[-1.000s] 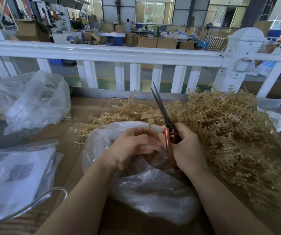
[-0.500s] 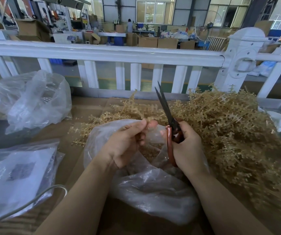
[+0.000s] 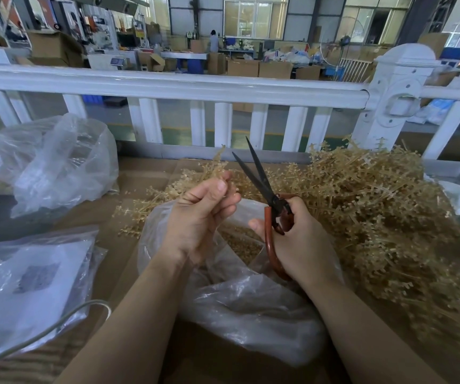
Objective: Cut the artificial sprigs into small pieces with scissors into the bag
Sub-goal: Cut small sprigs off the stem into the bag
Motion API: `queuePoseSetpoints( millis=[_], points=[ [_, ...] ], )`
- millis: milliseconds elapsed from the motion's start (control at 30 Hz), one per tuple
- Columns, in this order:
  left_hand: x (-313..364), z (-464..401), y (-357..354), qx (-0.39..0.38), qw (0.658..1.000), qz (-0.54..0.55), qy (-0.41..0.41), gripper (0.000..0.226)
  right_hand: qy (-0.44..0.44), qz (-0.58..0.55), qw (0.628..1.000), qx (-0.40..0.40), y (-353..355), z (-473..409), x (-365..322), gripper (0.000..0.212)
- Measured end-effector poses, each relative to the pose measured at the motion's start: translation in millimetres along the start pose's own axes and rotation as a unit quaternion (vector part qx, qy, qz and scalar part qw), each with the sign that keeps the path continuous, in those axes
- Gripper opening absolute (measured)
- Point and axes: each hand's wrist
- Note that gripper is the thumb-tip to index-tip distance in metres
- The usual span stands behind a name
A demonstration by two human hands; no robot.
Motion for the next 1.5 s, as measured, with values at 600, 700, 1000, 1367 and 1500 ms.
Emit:
queuePoseSetpoints(
  millis=[600, 700, 1000, 1367, 1500],
  points=[
    [0.6, 2.1, 1.0, 0.004, 1.0, -0.016, -0.017, 0.017, 0.057, 0.111, 0.992, -0.036, -1.2, 0.0, 4.5, 0.071],
    [1.0, 1.4, 1.1, -0.008, 1.0, -0.006, -0.013, 0.019, 0.063, 0.111, 0.991, -0.039, -0.8, 0.0, 3.5, 0.069],
    [2.0, 1.3, 2.8, -0.018, 1.0, -0.003, -0.008, 0.018, 0.066, 0.107, 0.992, -0.03, -1.1, 1.3, 2.9, 0.073],
    [1.5, 0.9, 4.0, -0.019, 1.0, -0.007, -0.016, 0.017, 0.073, 0.108, 0.991, -0.007, 0.7, 2.7, 1.0, 0.07],
    [1.7, 1.0, 3.6, -0.026, 0.999, -0.008, -0.022, 0.015, 0.079, 0.114, 0.99, -0.004, 1.4, 4.2, 2.0, 0.071]
  ],
)
Point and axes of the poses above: each hand's wrist, its own z-axis away from the middle knuckle, its own y-axis out of the back of the hand, x = y × z
